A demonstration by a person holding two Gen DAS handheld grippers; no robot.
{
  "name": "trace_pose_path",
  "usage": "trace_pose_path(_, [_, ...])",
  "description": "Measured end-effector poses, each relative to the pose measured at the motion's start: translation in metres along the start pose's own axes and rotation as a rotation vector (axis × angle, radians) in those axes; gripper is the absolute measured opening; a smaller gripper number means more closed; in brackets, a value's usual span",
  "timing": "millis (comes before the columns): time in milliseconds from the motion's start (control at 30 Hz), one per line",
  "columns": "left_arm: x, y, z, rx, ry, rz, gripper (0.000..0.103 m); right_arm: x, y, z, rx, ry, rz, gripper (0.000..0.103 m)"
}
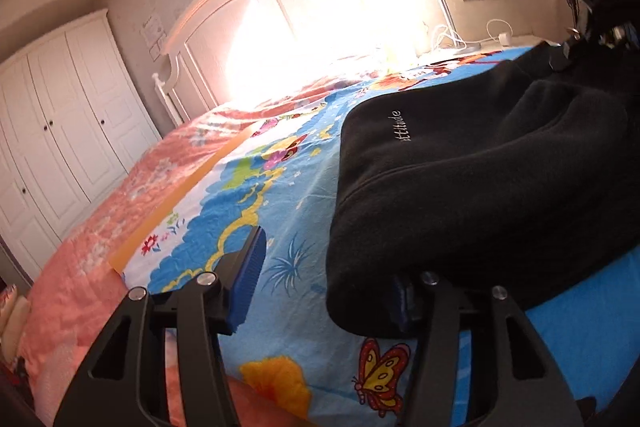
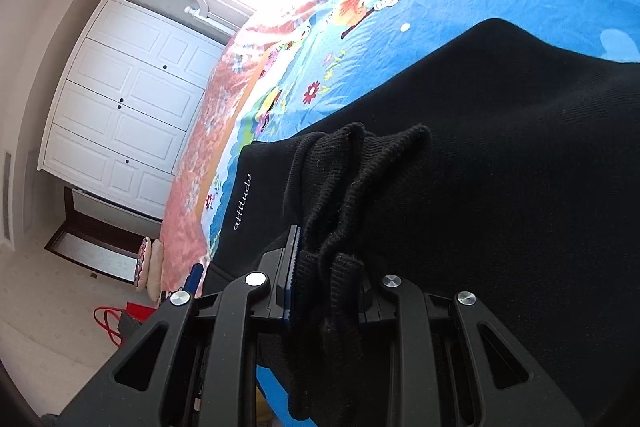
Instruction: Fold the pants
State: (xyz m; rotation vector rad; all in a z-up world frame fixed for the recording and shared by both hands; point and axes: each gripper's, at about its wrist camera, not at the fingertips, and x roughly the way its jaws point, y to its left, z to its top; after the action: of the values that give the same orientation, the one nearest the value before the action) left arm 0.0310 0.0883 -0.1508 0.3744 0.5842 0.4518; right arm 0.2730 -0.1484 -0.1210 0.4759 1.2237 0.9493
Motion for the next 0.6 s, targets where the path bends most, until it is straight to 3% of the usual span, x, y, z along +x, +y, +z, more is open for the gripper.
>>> trace_pose_path(67, [0.005,0.003,-0.005,0.001,0.024,0.012,0.07,-0.001,-0.008,-0.001,0.013,0.008,-0.018,0.024])
trace_pose_path(133, [0.007,0.013,-0.007,-0.052,0.046,-0.022,0.073,0.005,-0.017,-0.006,0.041,0.031,-0.036,0.024])
trace_pose_path(167, [0.005,0.013,-0.007,-0.029,0.044,-0.01,0.075,0.006,-0.02,-0.009,0.046,0.036,-0.04,0.023])
trace_pose_path(300, [-0.01,-0.023,-0.013,0.266,-0.07,0.212,0.079,0.002,-0.018,-0.009,0.038,0.034,-0.049,0.023])
trace_pose_path(367, [-0.01,-0.03,-0.014,0.304,-0.089,0.262,0.078,0.001,-0.014,-0.008,0.037,0.034,-0.054,0.023])
trace_pose_path(467, [-0.002,-0.02,-0.009,0.26,-0.025,0.202,0.081,-0.001,-0.01,-0.008,0.033,0.03,-0.049,0.023])
trace_pose_path(600, [-0.012,-0.01,-0.011,0.259,-0.05,0.106,0.082,-0.008,-0.01,-0.005,0.031,0.009,-0.062,0.023])
